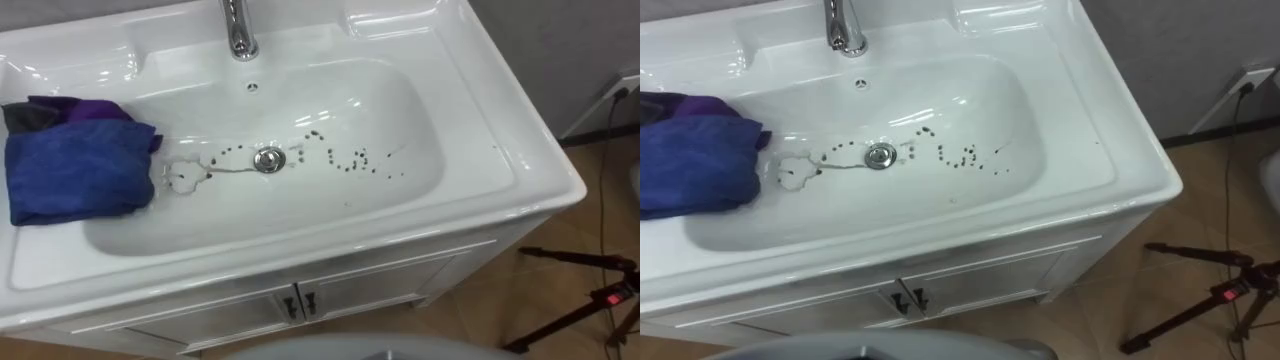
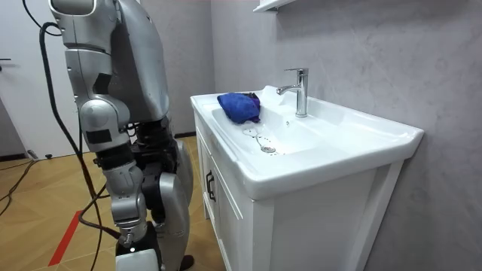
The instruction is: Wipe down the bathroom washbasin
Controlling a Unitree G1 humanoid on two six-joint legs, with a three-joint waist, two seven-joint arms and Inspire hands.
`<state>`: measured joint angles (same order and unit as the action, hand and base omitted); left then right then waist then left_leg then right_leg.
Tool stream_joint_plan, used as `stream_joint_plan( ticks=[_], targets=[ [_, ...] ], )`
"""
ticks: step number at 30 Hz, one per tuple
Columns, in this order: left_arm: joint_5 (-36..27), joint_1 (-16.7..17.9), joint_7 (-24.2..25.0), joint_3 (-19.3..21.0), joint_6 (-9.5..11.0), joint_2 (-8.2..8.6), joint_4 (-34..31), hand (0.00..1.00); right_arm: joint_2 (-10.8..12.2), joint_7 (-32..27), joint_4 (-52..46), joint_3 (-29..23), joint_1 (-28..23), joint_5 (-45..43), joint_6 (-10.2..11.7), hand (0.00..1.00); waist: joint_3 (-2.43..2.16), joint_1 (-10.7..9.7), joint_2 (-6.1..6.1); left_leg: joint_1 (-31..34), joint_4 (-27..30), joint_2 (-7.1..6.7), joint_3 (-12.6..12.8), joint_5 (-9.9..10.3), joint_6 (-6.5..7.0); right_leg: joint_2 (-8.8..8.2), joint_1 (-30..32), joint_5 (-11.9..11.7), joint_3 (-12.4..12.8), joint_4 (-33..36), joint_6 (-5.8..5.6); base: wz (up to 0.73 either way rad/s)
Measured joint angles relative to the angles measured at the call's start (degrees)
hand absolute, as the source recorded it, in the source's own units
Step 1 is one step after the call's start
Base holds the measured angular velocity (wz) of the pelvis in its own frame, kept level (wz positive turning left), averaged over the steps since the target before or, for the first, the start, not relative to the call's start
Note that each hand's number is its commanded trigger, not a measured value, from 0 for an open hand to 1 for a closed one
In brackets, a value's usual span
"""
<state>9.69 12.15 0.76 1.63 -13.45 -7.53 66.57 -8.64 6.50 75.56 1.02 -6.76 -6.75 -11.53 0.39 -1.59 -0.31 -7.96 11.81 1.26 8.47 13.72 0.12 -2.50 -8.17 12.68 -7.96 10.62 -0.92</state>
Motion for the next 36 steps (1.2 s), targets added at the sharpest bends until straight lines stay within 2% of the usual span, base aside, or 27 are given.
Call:
stream_joint_plan(
  ticks=[20, 29, 36],
  targets=[
    [0.1, 0.0, 1.0, 0.5, 0.0, -0.17, 0.0, 0.00, 0.0, 0.6, 0.1, 0.0, 0.0, -0.6, 0.2, 0.00, 0.02, 0.0, 0.18, 0.3, -0.1, -0.04, -0.5, 0.0, -0.01, 0.05, -0.3, 0.0, -0.3, 0.1, 0.02, 0.00],
    [0.0, 0.1, 0.6, 1.4, 0.1, -0.15, 0.0, 0.00, 0.0, 0.6, 0.9, -0.1, 0.2, -0.3, 0.0, 0.00, 0.09, 0.3, 0.02, -0.3, -0.3, -0.49, -1.3, 0.0, 0.01, -0.45, -1.0, 0.5, -1.6, 0.0, -0.20, 0.05],
    [-0.1, 0.3, -0.2, 1.7, 0.3, 0.04, 0.1, 0.00, 0.0, 0.8, 2.8, 0.1, 2.7, -0.3, -0.6, 0.00, 0.04, 0.5, -0.68, 0.8, 0.2, -1.17, -3.7, 0.0, 0.07, -1.04, -1.2, 0.6, -4.0, 0.0, -0.42, 0.17]
  ],
)
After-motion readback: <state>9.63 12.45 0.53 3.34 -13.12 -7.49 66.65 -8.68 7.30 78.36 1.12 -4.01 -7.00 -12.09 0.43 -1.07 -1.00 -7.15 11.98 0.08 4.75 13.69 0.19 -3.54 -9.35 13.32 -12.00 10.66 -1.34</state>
